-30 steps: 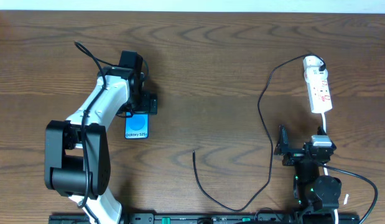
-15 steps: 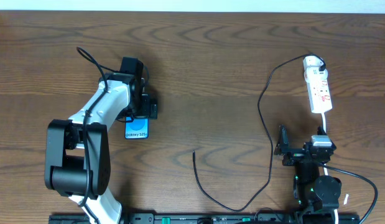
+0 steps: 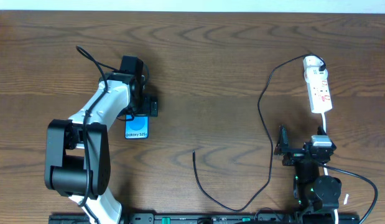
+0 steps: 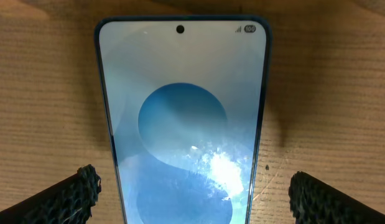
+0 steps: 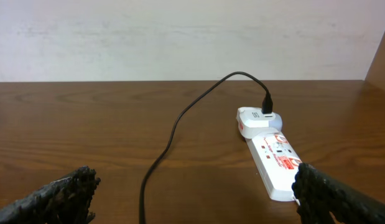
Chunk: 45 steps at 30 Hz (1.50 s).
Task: Plug charger to phone and switch on socket
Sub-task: 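Close the left gripper on the phone's sides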
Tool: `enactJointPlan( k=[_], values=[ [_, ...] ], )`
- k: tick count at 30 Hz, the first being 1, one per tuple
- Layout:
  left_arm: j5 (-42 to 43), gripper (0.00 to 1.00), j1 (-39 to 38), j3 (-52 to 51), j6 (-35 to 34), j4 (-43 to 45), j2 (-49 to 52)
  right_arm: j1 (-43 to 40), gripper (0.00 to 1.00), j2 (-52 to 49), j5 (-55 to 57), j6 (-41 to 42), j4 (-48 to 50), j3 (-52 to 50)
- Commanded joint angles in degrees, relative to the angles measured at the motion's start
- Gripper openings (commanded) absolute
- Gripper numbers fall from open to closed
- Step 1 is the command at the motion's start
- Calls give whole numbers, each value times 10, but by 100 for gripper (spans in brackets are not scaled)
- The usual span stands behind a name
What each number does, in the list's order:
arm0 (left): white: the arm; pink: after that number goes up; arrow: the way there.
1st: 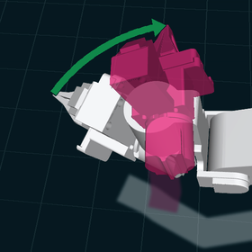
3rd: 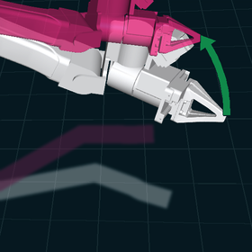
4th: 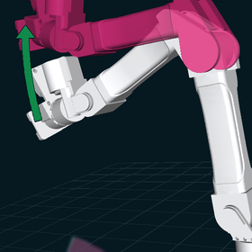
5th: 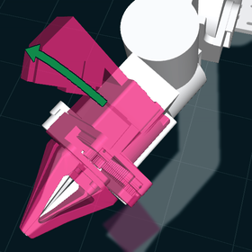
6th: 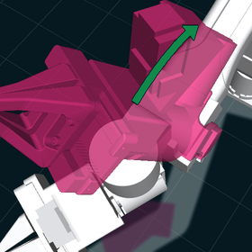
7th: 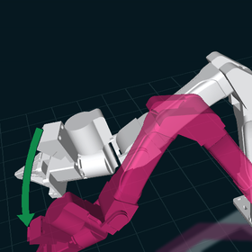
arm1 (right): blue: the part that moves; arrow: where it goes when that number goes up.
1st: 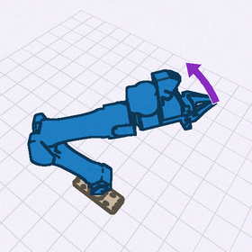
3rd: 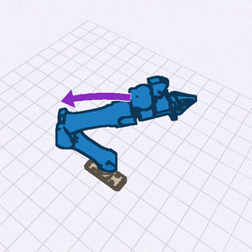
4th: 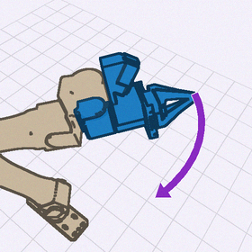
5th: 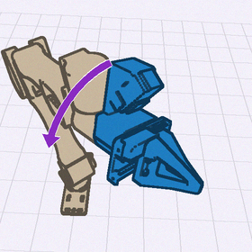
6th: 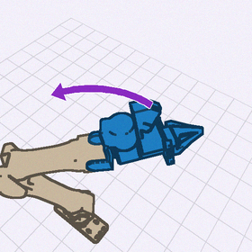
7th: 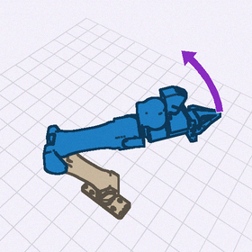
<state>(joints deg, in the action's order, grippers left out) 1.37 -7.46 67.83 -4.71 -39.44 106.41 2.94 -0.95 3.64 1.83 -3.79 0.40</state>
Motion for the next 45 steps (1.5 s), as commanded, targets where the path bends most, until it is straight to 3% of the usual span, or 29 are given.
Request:
enactJointPlan(
  k=[1, 45],
  values=[
    [1, 99, 0, -3, -5, 2, 8, 5, 99, 5, 3, -10, -2, -1],
    [-8, 99, 0, -58, -5, 63, 8, 5, 99, 5, 3, -10, -2, -1]
  ],
)
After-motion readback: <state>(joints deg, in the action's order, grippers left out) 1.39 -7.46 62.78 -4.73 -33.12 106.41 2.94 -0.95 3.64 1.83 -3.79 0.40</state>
